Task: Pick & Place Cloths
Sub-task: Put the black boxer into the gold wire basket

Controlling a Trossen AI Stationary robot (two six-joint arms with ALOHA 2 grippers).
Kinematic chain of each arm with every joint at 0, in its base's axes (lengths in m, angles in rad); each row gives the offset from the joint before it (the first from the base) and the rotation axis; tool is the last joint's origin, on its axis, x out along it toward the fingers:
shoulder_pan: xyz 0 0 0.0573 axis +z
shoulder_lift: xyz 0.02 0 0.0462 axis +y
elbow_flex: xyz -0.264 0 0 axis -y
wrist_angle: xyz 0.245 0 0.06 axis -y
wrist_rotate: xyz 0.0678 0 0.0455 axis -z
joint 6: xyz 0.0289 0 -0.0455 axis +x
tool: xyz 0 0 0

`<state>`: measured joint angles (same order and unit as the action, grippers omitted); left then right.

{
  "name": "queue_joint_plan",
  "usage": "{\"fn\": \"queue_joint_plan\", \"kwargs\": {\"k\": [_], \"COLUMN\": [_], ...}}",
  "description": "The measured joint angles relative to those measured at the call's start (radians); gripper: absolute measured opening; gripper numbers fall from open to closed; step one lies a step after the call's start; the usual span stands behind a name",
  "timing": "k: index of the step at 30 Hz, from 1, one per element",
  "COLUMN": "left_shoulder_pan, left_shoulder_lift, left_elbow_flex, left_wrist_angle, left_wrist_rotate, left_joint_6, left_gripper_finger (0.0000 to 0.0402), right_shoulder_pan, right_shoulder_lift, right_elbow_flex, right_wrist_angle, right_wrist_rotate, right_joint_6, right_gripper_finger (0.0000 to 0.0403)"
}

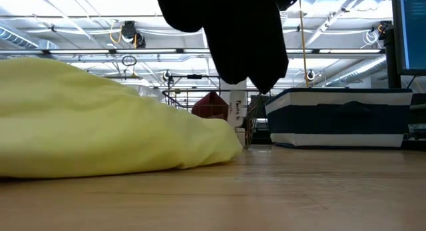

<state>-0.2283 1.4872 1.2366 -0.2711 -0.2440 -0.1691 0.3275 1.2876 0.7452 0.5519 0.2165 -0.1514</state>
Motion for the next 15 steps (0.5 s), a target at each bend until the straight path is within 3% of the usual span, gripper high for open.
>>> {"fn": "queue_joint_plan", "kwargs": {"k": [6,12,15], "left_shoulder_pan": [0.000,0.000,0.000], "left_shoulder_lift": [0.000,0.004,0.020], "left_elbow_flex": [0.000,0.000,0.000], "left_wrist_angle": [0.051,0.090,0.122], "left_wrist_rotate": [0.029,0.039,0.095], "left_joint_6": [-0.003,0.000,0.003], "left_gripper_finger": [0.0001,0.0001,0.0001], "right_shoulder_pan": [0.000,-0.018,-0.028], "right_shoulder_lift": [0.037,0.089,0.107], "right_elbow_flex": [0.000,0.000,0.000], "right_wrist_angle": [0.052,0.092,0.111], "right_wrist_rotate": [0.150,0.149,0.146], "right_joint_6": [-0.077,-0.078,-0.067], "right_gripper_finger": [0.0320,0.0320,0.0311]}}
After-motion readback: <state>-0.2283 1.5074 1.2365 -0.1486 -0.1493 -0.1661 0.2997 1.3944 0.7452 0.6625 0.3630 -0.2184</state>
